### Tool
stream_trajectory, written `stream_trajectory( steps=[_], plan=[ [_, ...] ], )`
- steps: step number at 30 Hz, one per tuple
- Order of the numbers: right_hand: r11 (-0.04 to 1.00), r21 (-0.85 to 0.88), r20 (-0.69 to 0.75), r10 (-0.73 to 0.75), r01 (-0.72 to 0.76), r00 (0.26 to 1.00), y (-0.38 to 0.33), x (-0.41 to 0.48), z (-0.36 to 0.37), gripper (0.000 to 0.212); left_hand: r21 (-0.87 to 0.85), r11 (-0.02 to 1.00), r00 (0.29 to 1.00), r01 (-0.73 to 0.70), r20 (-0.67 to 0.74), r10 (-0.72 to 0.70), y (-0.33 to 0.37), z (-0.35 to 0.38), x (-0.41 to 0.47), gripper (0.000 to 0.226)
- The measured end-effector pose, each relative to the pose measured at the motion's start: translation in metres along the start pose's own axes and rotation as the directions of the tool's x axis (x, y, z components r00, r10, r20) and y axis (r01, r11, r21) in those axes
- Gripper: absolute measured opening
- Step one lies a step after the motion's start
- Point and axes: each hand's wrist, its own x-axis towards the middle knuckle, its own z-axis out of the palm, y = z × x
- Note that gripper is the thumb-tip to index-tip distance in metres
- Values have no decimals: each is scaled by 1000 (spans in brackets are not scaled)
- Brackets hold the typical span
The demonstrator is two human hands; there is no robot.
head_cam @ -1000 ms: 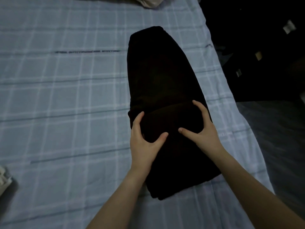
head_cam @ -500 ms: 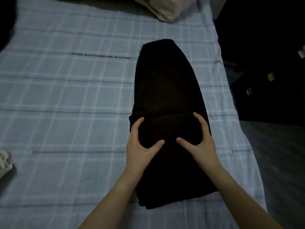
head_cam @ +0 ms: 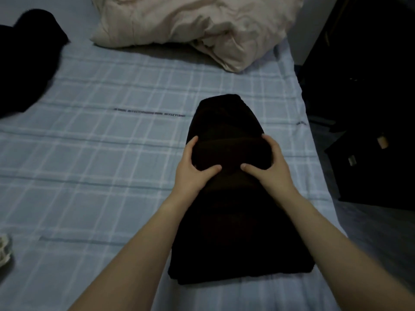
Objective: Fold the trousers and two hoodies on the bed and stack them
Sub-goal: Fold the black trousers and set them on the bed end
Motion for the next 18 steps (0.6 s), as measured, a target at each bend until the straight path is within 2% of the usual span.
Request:
stream_trajectory(
  steps=[3,7,9,13,16,18],
  plan=[
    [999,-47,-32,3,-4,999,26,4,14,85,-19,998,998,52,-39,-53,-29,3,4,87],
    [999,-42,-34,-4,3,999,26,8,14,84,-15,998,997,59,-44,-60,-30,3,8,85],
    [998,-56,14,9,-8,1000,15,12,5,85,7,999,998,54,-35,-53,-23,-3,11,84],
    [993,-106,214,67,-45,975,-16,21,-32,83,17,999,999,32,5,-32,-7,-17,20,83],
    [969,-238,278,128,-61,952,-35,14,-45,88,-23,999,998,47,37,-46,2,-17,16,84],
    [965,-249,285,152,-79,946,-38,2,-47,92,-58,995,996,80,44,-78,8,-18,8,84]
  ],
)
